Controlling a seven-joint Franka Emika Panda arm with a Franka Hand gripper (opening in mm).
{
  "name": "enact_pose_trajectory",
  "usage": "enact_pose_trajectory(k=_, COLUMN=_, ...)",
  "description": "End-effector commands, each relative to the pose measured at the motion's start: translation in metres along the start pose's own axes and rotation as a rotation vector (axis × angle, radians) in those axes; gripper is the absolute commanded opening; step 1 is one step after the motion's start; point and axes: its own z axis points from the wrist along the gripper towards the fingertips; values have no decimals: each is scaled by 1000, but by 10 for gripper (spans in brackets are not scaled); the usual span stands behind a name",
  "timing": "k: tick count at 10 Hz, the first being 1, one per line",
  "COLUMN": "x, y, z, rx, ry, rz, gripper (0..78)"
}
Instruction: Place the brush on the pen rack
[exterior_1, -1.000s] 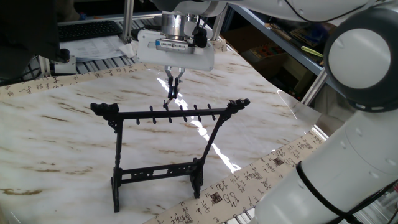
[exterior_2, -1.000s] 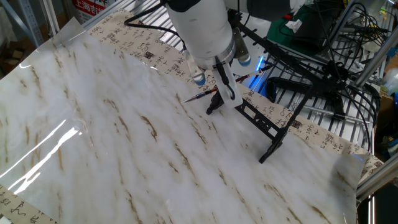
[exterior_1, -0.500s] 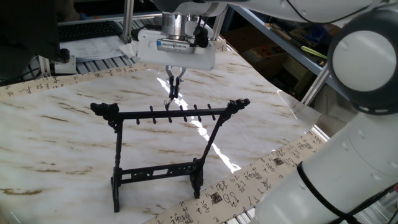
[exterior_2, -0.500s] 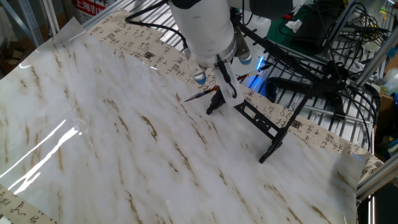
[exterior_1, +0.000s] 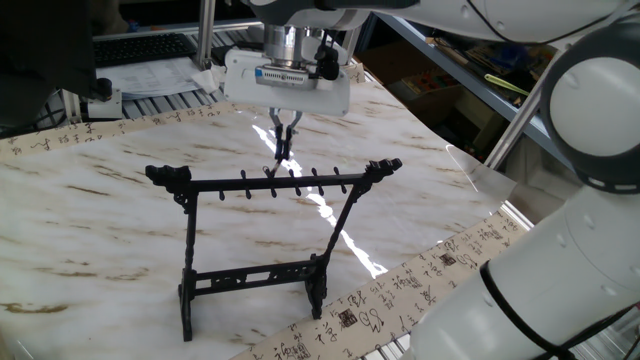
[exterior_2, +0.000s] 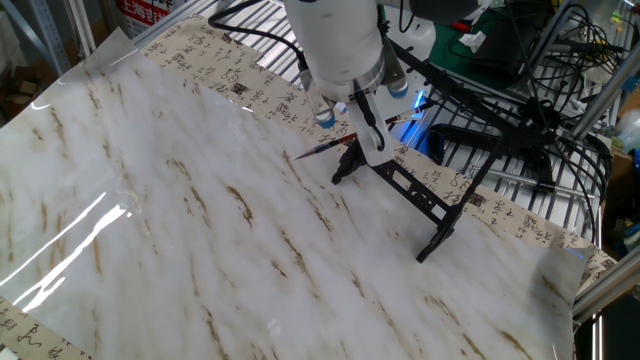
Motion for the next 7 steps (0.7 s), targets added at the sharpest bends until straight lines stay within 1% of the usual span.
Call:
enact_pose_trajectory(k=1, x=2, y=-2, z=2, rx=-13, ry=24, rz=-4, gripper=11)
enact_pose_trajectory(k=4, x=3, y=-2, z=3, rx=-18, ry=31, rz=-6, gripper=11)
enact_pose_trajectory(k=6, x=6, y=-4, z=7, rx=-31, ry=50, rz=-3, gripper=11)
enact_pose_trajectory(k=7, x=7, y=-5, z=9, rx=-33, ry=53, rz=-5, gripper=11)
